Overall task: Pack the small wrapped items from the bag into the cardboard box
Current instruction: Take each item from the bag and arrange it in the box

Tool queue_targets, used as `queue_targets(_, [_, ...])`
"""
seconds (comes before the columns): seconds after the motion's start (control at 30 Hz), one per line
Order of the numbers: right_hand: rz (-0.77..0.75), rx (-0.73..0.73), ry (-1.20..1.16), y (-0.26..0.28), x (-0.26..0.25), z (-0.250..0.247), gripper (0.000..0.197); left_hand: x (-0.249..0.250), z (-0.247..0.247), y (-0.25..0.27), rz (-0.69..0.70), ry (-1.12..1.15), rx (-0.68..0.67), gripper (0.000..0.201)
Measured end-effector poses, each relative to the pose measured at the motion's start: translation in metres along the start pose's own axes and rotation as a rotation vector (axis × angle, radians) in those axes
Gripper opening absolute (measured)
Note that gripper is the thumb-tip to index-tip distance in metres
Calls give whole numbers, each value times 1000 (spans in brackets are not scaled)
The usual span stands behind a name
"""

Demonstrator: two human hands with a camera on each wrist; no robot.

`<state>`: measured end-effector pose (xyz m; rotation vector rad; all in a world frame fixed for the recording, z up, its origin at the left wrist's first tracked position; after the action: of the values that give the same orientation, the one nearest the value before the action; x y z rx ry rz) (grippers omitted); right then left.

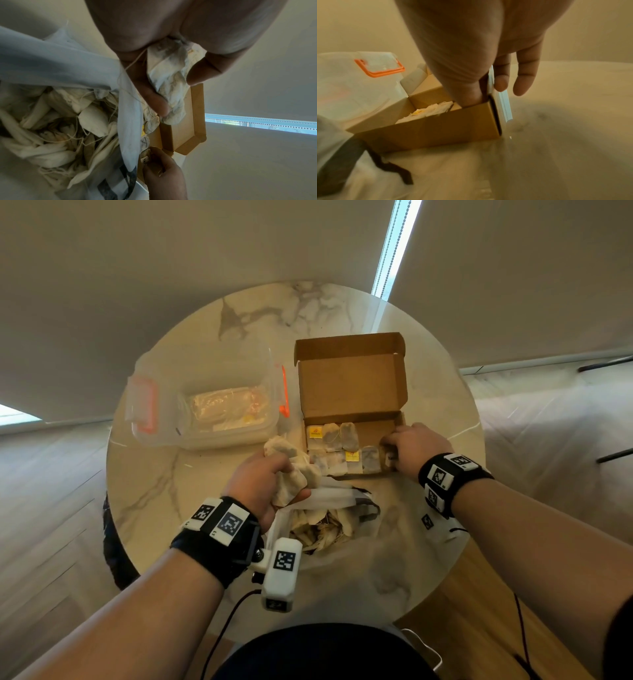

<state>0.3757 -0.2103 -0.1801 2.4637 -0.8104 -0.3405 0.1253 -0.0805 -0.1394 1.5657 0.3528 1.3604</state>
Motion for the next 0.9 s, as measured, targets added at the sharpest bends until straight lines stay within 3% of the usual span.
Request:
queue_targets(0.1, [-9,16,-28,8,0,-1,39,1,10,1,13,-4,-59,23])
queue_targets(0.2, [-11,174,-99,22,-5,-25,34,0,27,3,32,-53,-164,28])
queue_targets(0.27, [-72,249,-309,35,-21,-46,34,2,35,3,66,-45,-200,30])
queue_targets(0.4, [-155,49,-924,59,-59,-63,32,10,54,3,164,-58,-279,39])
queue_targets(0.53, [-172,-32,-1111,64,-64,-56,15,11,57,-2,164,-21,-271,47])
queue_targets(0.67, [-15,-55,-1684,63,-53,-40,11,10,49,-7,147,-61,-244,37])
queue_targets(0.73, [85,-18,-1838,62,-43,-32,10,7,39,-16,128,-96,-197,37])
queue_targets(0.8, [174,80,-1824,57,-27,-24,8,4,29,-26,103,-133,-145,40])
queue_targets(0.9, [334,213,-1609,48,2,-5,9,5,22,-35,100,-246,-76,51])
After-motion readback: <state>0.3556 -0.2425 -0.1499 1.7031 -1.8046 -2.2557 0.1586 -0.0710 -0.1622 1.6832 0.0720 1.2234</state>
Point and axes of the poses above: each hand's wrist, its own y-axis away from the middle knuckle, its own z-axis out of the palm, x = y × z, the point moved 10 cm from there along -y, towards the middle knuckle, and after that the axes turned 2 degrees about -y, right-handed, at the moved point
